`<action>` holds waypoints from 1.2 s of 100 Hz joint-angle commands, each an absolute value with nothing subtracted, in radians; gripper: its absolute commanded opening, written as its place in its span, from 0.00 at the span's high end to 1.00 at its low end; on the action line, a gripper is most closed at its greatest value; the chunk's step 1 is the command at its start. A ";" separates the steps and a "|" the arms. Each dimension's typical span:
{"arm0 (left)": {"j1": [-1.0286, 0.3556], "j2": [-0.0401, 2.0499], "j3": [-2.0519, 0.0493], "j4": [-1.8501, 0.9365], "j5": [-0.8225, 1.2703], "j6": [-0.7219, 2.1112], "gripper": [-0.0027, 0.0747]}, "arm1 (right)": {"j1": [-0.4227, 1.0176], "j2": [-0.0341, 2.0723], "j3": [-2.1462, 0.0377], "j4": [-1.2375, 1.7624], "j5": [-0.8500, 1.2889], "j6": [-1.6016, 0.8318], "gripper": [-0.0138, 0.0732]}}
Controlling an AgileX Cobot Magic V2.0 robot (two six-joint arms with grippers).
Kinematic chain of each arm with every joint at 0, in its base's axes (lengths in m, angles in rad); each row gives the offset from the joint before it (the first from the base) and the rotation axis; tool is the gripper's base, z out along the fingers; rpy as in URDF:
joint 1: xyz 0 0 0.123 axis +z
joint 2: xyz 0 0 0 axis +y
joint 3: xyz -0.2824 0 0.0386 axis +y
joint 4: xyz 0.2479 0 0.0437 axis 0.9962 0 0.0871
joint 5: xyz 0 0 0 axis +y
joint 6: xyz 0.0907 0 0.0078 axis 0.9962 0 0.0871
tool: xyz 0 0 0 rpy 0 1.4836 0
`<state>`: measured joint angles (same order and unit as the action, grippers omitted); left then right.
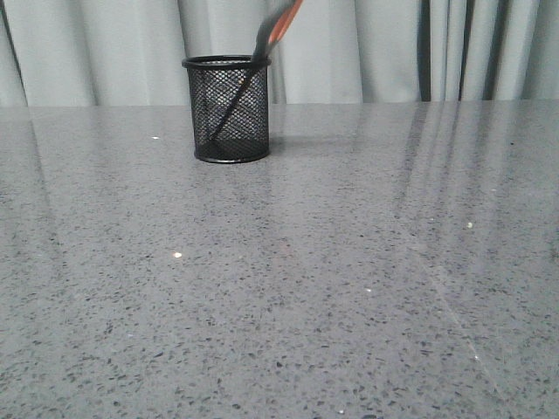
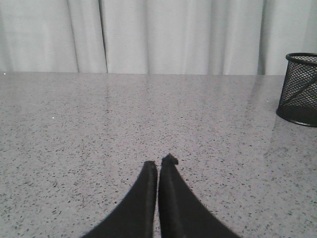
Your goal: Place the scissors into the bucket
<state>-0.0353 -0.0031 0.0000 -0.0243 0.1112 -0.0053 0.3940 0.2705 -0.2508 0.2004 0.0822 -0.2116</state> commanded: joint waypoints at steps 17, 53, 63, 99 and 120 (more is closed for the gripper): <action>-0.032 -0.029 0.040 -0.033 0.037 -0.015 0.99 | 0.214 0.268 -0.192 0.161 -0.092 -0.215 0.90; -0.032 -0.029 0.040 -0.033 0.037 -0.015 0.99 | 0.003 0.044 0.006 0.123 -0.094 -0.215 0.90; -0.032 -0.029 0.040 -0.033 0.037 -0.015 0.99 | 0.003 -0.038 0.020 0.105 0.000 -0.190 0.90; -0.032 -0.028 0.040 -0.033 0.039 -0.015 0.99 | 0.003 -0.033 0.020 0.073 0.081 -0.167 0.90; -0.032 -0.028 0.040 -0.033 0.039 -0.015 0.99 | 0.003 -0.033 0.020 0.073 0.077 -0.167 0.90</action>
<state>-0.0353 -0.0031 0.0000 -0.0243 0.1157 -0.0068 0.0086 -0.0103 0.0151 0.0786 0.1627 -0.1658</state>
